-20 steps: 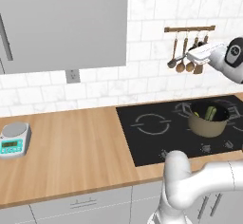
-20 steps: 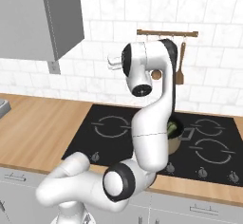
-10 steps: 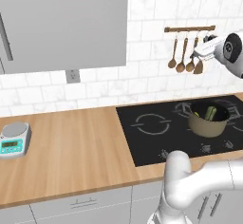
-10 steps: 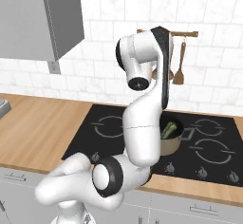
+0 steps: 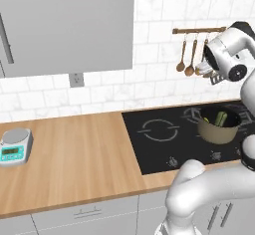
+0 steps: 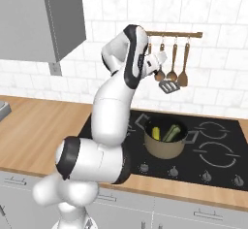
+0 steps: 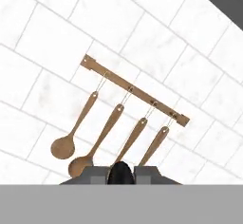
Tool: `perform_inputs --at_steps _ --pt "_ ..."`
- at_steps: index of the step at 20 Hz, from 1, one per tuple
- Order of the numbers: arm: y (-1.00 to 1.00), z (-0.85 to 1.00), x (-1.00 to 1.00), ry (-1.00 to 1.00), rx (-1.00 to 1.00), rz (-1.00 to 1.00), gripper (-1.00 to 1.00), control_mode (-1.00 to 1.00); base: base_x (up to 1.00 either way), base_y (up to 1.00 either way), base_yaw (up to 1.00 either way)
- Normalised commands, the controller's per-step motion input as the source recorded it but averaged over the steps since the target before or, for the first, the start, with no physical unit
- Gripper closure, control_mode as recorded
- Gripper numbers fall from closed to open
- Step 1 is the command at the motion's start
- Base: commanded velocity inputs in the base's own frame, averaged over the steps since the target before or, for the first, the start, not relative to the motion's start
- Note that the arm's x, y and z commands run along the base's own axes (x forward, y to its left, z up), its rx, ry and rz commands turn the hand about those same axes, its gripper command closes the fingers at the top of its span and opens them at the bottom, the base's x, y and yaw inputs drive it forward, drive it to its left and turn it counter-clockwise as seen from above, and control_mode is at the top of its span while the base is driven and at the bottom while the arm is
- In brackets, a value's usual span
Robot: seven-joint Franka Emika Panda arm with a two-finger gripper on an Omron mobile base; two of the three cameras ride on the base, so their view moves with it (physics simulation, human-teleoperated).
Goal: Put the cucumber and cucumber in the pot. Retrieve the spatula and lightly stir the vegetables in the pot.
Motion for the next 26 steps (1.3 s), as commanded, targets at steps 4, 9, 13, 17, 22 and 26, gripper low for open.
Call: perform_inputs --at_steps 4,9,13,17,22,26 --pt "-0.11 -0.02 0.00 0.38 0.29 -0.13 1.00 -1.00 0.00 0.00 0.00" --pt "-0.15 -0.22 0.00 0.23 0.29 -0.14 1.00 -1.00 0.00 0.00 0.00" --pt "-0.29 -0.07 0.00 0.14 0.24 -0.18 1.00 -1.00 0.00 0.00 0.00" --pt "-0.41 0.00 -0.01 0.08 0.13 -0.26 1.00 -1.00 0.00 0.00 0.00" --pt "-0.38 0.00 -0.20 0.10 0.12 -0.29 1.00 -1.00 0.00 0.00 0.00" --pt "-0.14 0.37 -0.63 0.01 0.11 -0.27 1.00 -1.00 0.00 0.00 0.00"
